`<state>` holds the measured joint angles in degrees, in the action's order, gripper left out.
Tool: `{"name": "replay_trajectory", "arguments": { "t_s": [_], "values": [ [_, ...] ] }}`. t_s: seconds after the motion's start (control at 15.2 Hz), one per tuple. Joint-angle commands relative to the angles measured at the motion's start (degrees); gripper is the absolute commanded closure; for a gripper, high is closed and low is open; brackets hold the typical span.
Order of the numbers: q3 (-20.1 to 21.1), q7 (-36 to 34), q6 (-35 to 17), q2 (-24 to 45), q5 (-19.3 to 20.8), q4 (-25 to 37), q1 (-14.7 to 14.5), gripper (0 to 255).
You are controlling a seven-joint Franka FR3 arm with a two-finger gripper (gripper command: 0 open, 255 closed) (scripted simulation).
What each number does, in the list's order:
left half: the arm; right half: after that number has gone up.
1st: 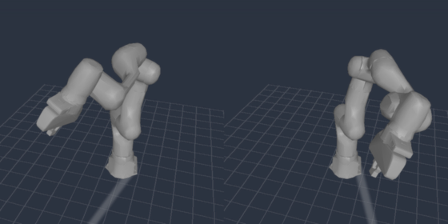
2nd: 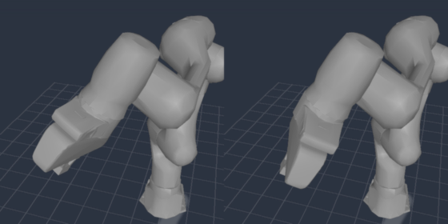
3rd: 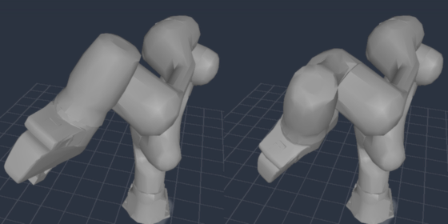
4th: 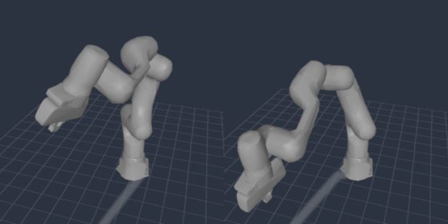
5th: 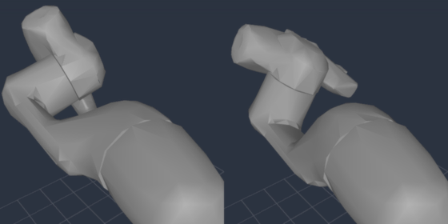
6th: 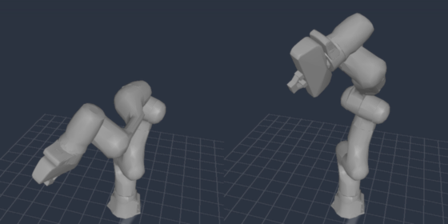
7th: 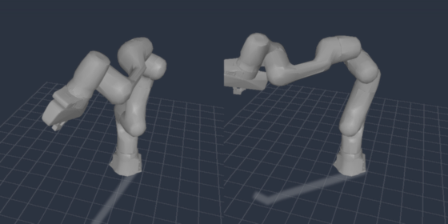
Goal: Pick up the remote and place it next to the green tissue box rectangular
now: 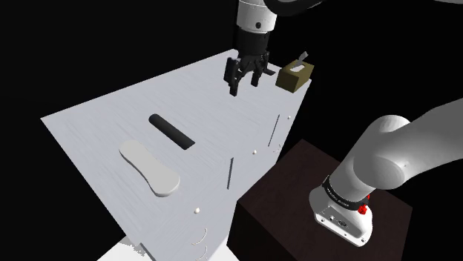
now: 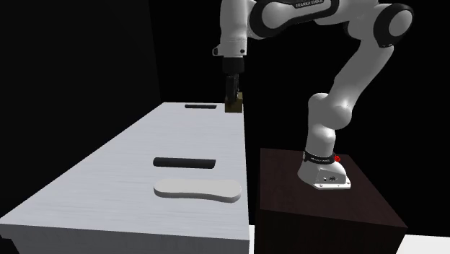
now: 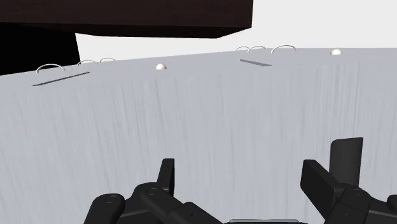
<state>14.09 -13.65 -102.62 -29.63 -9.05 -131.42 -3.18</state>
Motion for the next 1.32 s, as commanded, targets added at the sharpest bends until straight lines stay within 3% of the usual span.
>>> {"name": "replay_trajectory", "arguments": {
  "t_s": [0.0,0.53,0.99,1.25],
  "values": [
    [1.85,-1.84,-2.52,3.63,-0.45,1.39,-0.36,0],
    [8.33,-9.38,-11.03,18.52,0.81,8.46,-1.61,0],
    [12.28,-17.2,-15.89,33.44,6.25,18.32,-3.81,0],
    [12.37,-17.99,-18.24,35.31,7.11,17.71,-4.29,0]
  ]
}}
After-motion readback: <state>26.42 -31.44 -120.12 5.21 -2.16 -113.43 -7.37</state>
